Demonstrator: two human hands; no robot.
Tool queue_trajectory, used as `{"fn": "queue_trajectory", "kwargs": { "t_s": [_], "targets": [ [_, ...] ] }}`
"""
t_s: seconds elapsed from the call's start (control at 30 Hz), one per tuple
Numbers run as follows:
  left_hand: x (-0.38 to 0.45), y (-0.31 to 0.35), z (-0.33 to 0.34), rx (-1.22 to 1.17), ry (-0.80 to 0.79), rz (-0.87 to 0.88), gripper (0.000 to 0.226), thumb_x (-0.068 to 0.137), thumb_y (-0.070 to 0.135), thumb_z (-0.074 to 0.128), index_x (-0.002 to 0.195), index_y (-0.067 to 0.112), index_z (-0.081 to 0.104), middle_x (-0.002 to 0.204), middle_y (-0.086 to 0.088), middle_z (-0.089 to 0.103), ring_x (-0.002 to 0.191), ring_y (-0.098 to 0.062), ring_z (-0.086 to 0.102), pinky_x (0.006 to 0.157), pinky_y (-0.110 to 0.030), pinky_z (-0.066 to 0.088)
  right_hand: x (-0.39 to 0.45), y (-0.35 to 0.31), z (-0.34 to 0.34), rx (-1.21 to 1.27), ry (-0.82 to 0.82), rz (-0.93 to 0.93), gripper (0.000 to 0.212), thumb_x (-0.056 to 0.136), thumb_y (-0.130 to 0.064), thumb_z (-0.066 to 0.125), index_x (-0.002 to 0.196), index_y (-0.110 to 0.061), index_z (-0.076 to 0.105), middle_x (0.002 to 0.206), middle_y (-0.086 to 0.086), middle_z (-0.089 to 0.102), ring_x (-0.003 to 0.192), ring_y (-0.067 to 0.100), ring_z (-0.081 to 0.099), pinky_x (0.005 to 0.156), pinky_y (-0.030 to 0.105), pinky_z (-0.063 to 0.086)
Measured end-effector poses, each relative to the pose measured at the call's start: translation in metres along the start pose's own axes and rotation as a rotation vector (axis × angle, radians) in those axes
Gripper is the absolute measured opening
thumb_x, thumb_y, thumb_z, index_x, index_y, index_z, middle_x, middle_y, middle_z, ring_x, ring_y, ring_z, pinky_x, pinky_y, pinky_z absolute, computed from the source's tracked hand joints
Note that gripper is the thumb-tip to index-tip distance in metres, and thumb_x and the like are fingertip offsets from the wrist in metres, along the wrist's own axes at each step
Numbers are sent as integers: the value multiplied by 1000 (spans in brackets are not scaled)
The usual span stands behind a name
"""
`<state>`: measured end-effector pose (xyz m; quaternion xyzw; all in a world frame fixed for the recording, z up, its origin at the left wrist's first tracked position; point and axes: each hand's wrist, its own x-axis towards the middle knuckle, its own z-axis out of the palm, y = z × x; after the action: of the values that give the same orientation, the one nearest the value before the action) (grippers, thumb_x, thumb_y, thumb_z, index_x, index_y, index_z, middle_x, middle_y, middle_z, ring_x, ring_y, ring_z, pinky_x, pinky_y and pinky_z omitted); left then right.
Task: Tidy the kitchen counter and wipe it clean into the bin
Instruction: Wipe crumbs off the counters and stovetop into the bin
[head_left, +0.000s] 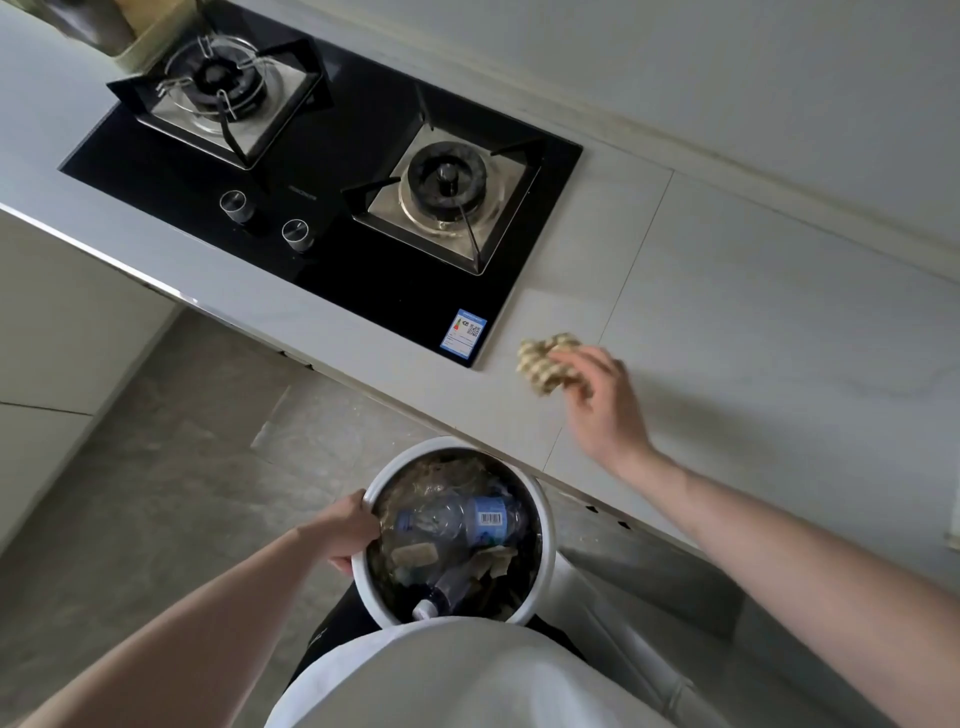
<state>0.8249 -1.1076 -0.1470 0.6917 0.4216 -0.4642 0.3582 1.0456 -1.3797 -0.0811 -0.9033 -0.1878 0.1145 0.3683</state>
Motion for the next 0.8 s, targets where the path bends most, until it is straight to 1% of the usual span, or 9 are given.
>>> {"fn": "queue_trajectory", "kwargs": {
  "t_s": [0.07,0.13,0.27,0.37,0.47,0.53,0.63,0.73,0.8],
  "targets": [
    [1,-2,1,-15,3,5,36,89,7,41,119,20,56,107,-14,67,75,-32,77,55,-44,63,19,27,-19,-121,95,34,41,90,4,53,125,-13,68,131,5,61,121,25,49,104,29,36],
    [2,-4,2,-7,7,14,37,89,8,41,119,20,56,106,-14,67,75,-32,77,56,-45,64,26,60,-29,-222,114,144,41,91,-1,52,128,-11,66,136,9,58,127,33,48,110,35,33],
    [0,-5,6,20,18,19,31,91,11,41,117,19,57,106,-14,65,76,-32,76,58,-46,64,2,97,-27,-420,-7,338,47,97,-29,51,143,-20,53,154,5,40,141,32,36,119,43,24],
    [-5,-1,7,29,24,24,29,94,12,41,117,18,56,106,-14,65,76,-31,76,59,-45,65,-16,87,-11,-398,60,395,45,100,-45,46,138,-24,59,150,4,42,131,33,43,114,43,29],
    [-7,0,7,24,19,34,28,96,12,42,120,18,55,106,-13,65,76,-30,76,59,-43,65,-43,63,17,-306,104,272,28,96,-33,51,112,-19,69,126,1,55,110,28,56,98,42,45],
    [-7,0,8,10,15,33,28,96,12,43,121,18,54,106,-13,65,76,-29,76,57,-40,64,-68,44,36,-267,43,199,12,91,-18,60,101,-18,67,116,-3,54,107,21,52,89,30,46],
    [-7,0,10,18,18,36,25,98,13,44,121,17,53,105,-13,65,74,-27,76,56,-38,64,-101,13,62,-176,-161,117,12,90,-11,63,99,-19,64,109,-9,52,103,10,48,89,18,42],
    [-7,-1,10,35,24,36,21,101,13,42,119,16,51,105,-13,63,74,-27,75,60,-40,65,-126,-10,80,-102,-420,33,11,95,-17,57,99,-25,62,110,-15,53,102,8,52,85,20,45],
    [-7,-2,10,37,30,37,20,101,12,42,118,16,51,106,-13,61,75,-28,75,60,-41,65,-123,-18,82,-72,-415,-20,11,95,-20,56,102,-27,62,112,-16,54,104,5,51,90,23,48]
  ]
}}
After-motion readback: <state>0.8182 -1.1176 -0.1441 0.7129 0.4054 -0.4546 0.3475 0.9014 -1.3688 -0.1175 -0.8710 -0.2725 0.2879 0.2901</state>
